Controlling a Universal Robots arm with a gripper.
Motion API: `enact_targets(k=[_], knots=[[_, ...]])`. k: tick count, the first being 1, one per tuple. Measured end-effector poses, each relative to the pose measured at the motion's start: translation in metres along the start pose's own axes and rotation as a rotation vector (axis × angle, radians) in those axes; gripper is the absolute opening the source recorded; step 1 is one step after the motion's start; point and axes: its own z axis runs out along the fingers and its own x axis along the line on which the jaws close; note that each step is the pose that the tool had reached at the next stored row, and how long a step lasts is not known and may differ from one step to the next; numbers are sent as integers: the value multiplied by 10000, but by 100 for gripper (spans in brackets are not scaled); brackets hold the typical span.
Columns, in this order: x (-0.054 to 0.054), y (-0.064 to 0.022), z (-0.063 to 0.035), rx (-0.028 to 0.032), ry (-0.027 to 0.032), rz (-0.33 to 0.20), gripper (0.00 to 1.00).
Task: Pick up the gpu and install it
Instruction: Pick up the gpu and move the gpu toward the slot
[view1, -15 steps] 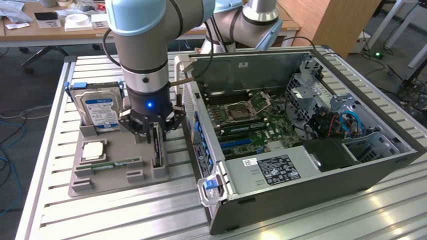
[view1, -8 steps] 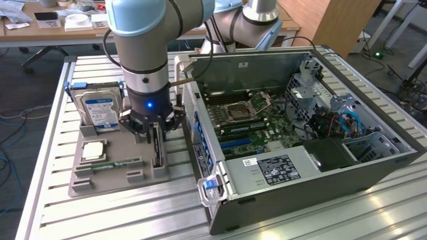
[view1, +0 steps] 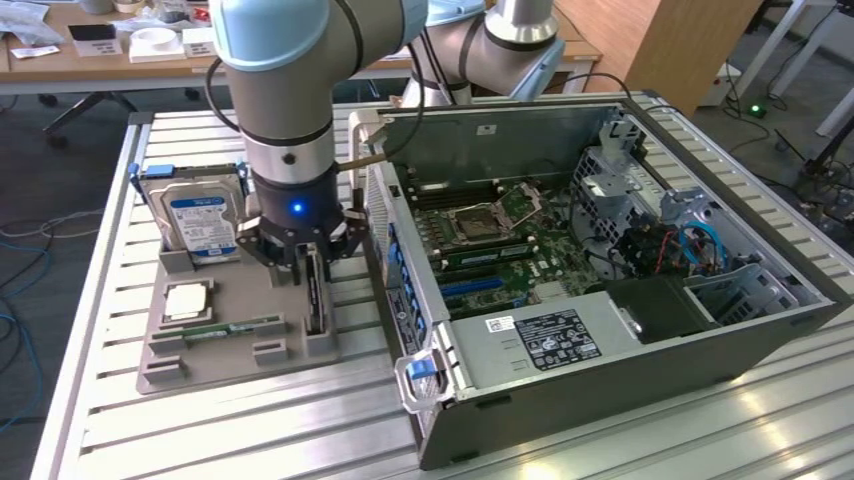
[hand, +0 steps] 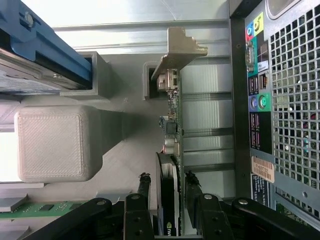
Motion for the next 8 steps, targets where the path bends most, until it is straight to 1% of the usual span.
enact_targets(k=[8], knots=[[5, -11, 3, -1, 0, 2, 42]])
